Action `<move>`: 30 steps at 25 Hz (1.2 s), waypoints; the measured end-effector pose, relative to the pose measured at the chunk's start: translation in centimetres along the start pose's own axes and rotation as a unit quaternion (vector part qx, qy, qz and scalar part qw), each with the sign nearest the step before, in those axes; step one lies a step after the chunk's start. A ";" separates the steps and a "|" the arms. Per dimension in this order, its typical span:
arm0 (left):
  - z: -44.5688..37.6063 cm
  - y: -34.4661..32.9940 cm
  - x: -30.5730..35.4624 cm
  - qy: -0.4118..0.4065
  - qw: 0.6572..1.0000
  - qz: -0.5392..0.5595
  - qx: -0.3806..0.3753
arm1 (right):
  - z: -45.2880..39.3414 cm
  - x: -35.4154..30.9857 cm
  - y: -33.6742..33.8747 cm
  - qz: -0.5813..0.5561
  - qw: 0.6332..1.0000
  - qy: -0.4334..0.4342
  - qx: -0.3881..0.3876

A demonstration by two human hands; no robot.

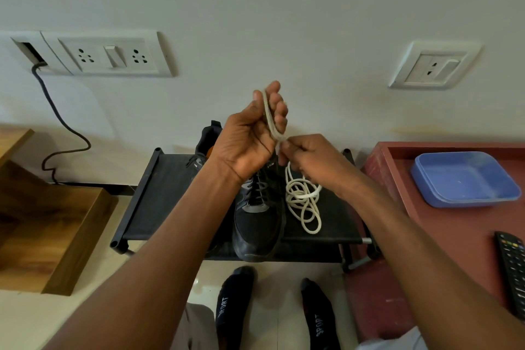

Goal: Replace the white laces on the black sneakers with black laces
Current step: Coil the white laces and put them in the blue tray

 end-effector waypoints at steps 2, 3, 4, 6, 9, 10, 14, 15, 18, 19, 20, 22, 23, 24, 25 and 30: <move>-0.3 0.8 0.8 -0.063 0.993 -0.084 0.051 | 0.4 -0.2 -0.8 -0.024 0.998 0.011 -0.062; -0.3 1.2 1.3 -0.085 0.975 -0.192 0.074 | 0.7 -0.5 -0.8 -0.051 0.996 0.023 -0.076; -0.1 1.5 1.8 -0.094 0.933 -0.336 0.091 | 0.8 -0.9 -0.4 -0.089 0.992 0.042 -0.076; 0.2 1.7 1.6 -0.059 0.819 -0.566 0.074 | 0.9 -1.6 1.1 -0.187 0.978 0.086 -0.041; 0.8 1.5 -0.7 0.072 0.823 -0.563 -0.002 | 0.5 -1.2 3.3 -0.296 0.949 0.089 0.067; 0.8 1.2 -1.4 0.101 0.845 -0.525 -0.026 | 0.3 -0.7 3.8 -0.302 0.944 0.075 0.107; 0.7 0.1 -2.4 0.129 0.913 -0.382 -0.066 | -0.2 1.0 4.3 -0.244 0.951 0.004 0.190; 0.7 -0.1 -2.5 0.139 0.920 -0.358 -0.072 | -0.3 1.3 4.2 -0.232 0.954 -0.008 0.192; 0.8 -0.3 -2.5 0.161 0.933 -0.309 -0.092 | -0.5 1.6 3.9 -0.217 0.956 -0.023 0.197; 0.8 -0.4 -2.5 0.159 0.940 -0.286 -0.100 | -0.5 1.5 3.9 -0.214 0.956 -0.027 0.200; 0.7 -0.4 -2.4 0.152 0.947 -0.262 -0.105 | -0.5 1.5 3.8 -0.215 0.955 -0.031 0.203; 0.7 -0.5 -2.3 0.128 0.959 -0.230 -0.103 | -0.5 1.6 3.9 -0.229 0.952 -0.036 0.200; 0.7 -0.6 -2.3 0.118 0.964 -0.215 -0.098 | -0.5 1.7 3.8 -0.227 0.955 -0.039 0.186; 0.7 -0.7 -2.3 0.108 0.971 -0.192 -0.092 | -0.6 1.7 3.5 -0.209 0.963 -0.044 0.162; 0.7 -0.8 -2.2 0.095 0.981 -0.151 -0.078 | -0.6 1.6 3.0 -0.167 0.976 -0.049 0.131; -0.4 1.0 0.9 -0.093 0.988 -0.099 0.075 | -0.3 0.2 -0.1 0.002 1.000 -0.002 -0.015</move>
Point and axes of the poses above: each hand's wrist, its own z-axis away from the middle knuckle, its own y-axis out of the back of the hand, x = y × z, the point moved 5 cm from there along -z, towards the middle knuckle, and after that the axes turned 4 degrees about -y, right-handed, at the moved point
